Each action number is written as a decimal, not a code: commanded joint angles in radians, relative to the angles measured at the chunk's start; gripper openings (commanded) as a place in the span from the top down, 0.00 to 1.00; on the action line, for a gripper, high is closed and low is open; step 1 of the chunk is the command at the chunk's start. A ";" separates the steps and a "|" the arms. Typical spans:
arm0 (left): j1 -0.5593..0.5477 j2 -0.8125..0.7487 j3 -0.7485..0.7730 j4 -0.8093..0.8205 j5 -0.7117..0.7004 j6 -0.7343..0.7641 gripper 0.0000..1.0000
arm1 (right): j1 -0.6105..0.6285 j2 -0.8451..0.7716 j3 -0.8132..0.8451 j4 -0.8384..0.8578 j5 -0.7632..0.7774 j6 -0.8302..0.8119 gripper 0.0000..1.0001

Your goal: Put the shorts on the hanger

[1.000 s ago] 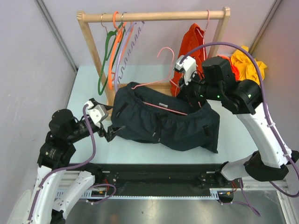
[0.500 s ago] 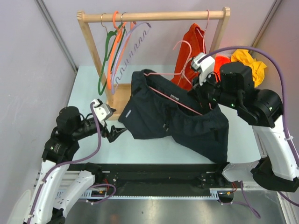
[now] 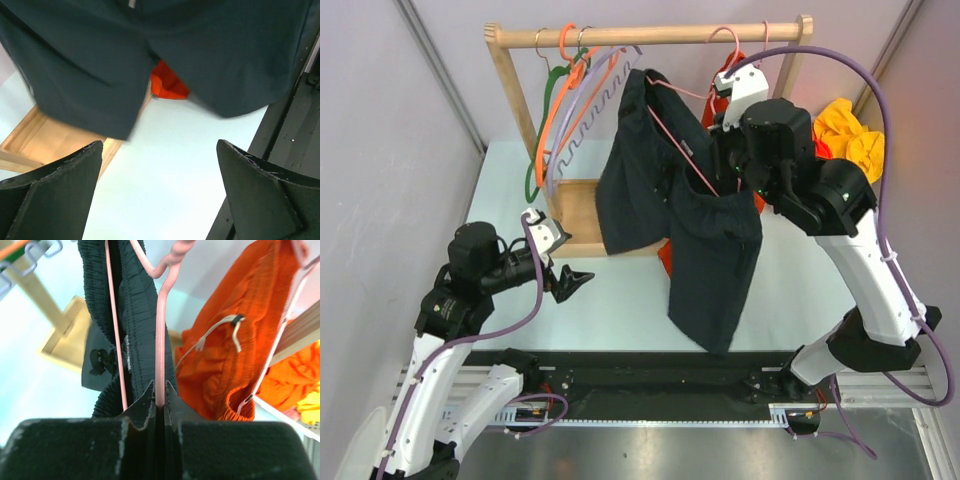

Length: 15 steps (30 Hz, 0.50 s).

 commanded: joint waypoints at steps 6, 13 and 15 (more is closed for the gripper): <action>0.002 -0.008 -0.029 0.050 0.030 -0.001 0.00 | 0.029 0.071 0.093 0.192 0.299 -0.012 1.00; 0.002 -0.007 -0.046 0.060 0.033 0.002 0.00 | -0.063 0.138 0.128 0.177 0.270 0.011 1.00; 0.002 -0.014 -0.049 0.060 0.029 0.002 0.00 | -0.105 0.157 0.154 0.172 0.245 0.018 1.00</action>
